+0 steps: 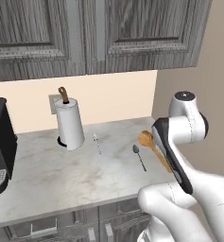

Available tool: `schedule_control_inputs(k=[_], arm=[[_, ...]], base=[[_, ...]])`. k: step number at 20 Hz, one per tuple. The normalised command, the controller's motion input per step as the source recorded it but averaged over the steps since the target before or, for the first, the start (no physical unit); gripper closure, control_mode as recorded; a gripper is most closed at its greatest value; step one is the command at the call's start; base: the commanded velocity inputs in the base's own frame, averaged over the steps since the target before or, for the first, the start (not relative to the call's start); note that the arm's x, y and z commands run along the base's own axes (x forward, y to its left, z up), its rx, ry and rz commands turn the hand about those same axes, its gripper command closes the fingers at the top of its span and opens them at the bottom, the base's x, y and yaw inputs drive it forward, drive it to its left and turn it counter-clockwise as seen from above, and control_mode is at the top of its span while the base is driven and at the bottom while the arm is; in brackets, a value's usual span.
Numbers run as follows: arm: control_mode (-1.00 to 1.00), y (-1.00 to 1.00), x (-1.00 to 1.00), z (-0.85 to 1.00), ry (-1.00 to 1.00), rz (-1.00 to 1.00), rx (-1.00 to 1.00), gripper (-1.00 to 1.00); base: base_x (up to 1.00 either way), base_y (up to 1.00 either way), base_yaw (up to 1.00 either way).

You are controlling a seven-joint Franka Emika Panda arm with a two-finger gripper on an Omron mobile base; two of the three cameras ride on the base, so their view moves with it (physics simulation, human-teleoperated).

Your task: Organize the utensils by type. Pick up the wooden spoons from the counter and place them in the open cabinet. Then pick up the metallic utensils from the counter and place them in the open drawer.

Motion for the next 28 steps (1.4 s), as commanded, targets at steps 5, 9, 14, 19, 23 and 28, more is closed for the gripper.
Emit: schedule_control_inputs(k=[5, 9, 14, 19, 23, 28], arm=[[-1.0, -0.21, 0.57, -0.56, 0.09, 0.12, 0.08, -1.0], [-1.0, -0.23, 0.67, -0.47, 0.08, 0.07, 0.08, -1.0], [-1.0, 0.04, 0.54, -0.42, 0.03, 0.02, 0.02, -1.0], [-1.0, -0.1, 0.53, -0.43, 0.05, 0.03, 0.0, -1.0], [-1.0, -0.17, 0.62, -0.41, 0.09, 0.05, 0.0, -1.0], [-1.0, -0.09, 0.46, -0.43, 0.13, 0.08, 0.01, -1.0]], base=[[0.0, 0.0, 0.0], [0.0, 0.0, 0.0], [0.0, 0.0, 0.0], [0.0, 0.0, 0.0], [0.0, 0.0, 0.0], [0.0, 0.0, 0.0]])
